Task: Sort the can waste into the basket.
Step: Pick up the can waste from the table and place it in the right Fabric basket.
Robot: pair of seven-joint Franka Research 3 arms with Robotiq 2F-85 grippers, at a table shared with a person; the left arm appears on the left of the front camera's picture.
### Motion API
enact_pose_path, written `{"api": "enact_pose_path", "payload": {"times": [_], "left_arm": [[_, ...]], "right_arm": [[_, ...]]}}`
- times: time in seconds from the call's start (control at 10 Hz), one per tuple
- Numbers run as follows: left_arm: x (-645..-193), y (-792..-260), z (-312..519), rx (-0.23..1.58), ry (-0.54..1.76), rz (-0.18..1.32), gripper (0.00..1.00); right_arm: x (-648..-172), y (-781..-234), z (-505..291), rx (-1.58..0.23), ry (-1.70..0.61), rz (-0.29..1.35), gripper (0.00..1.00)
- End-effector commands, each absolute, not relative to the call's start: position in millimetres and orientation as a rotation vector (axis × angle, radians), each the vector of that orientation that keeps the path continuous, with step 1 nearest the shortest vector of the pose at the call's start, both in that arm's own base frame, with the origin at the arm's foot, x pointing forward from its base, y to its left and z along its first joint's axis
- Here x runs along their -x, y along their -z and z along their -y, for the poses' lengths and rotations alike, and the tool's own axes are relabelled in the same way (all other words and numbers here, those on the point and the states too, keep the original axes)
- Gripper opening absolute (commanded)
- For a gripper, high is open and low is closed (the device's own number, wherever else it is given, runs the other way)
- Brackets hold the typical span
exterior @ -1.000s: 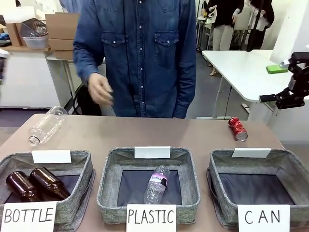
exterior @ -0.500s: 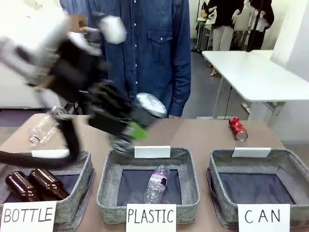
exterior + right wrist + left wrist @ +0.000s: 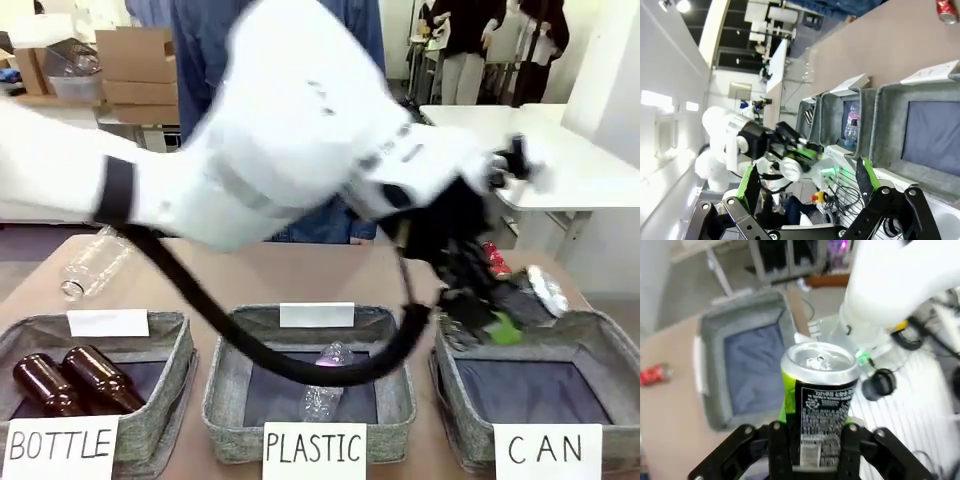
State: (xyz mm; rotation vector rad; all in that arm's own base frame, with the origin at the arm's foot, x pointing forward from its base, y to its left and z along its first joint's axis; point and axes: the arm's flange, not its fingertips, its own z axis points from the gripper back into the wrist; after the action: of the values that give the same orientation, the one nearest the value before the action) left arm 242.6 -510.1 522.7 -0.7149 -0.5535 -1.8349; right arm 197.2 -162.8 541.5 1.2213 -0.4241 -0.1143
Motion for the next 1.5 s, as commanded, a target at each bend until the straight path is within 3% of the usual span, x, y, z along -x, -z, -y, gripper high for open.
{"api": "enact_pose_path", "payload": {"times": [0.0, 0.1, 0.2, 0.4, 0.7, 0.8, 1.3, 1.4], "left_arm": [[-258, -511, 564, 0.693, 1.929, 0.692, 0.39], [-269, -493, 577, 0.667, 1.904, 0.71, 0.39], [-246, -508, 541, 0.704, 1.889, 0.591, 0.39], [-246, -508, 541, 0.704, 1.889, 0.591, 0.39], [-291, -460, 593, 0.749, 1.77, 0.691, 0.39], [-288, -453, 600, 0.741, 1.788, 0.751, 0.39], [-297, -437, 604, 0.684, 1.761, 0.781, 0.39], [-297, -438, 604, 0.685, 1.765, 0.796, 0.74]], "right_arm": [[-200, -544, 164, -1.223, 0.105, 0.443, 1.0], [-200, -544, 164, -1.223, 0.105, 0.443, 1.0], [-200, -544, 164, -1.223, 0.105, 0.443, 1.0], [-200, -544, 164, -1.223, 0.105, 0.443, 1.0], [-200, -544, 164, -1.223, 0.105, 0.443, 1.0], [-200, -544, 164, -1.223, 0.105, 0.443, 1.0], [-200, -544, 164, -1.223, 0.105, 0.443, 1.0], [-200, -544, 164, -1.223, 0.105, 0.443, 1.0]]}}
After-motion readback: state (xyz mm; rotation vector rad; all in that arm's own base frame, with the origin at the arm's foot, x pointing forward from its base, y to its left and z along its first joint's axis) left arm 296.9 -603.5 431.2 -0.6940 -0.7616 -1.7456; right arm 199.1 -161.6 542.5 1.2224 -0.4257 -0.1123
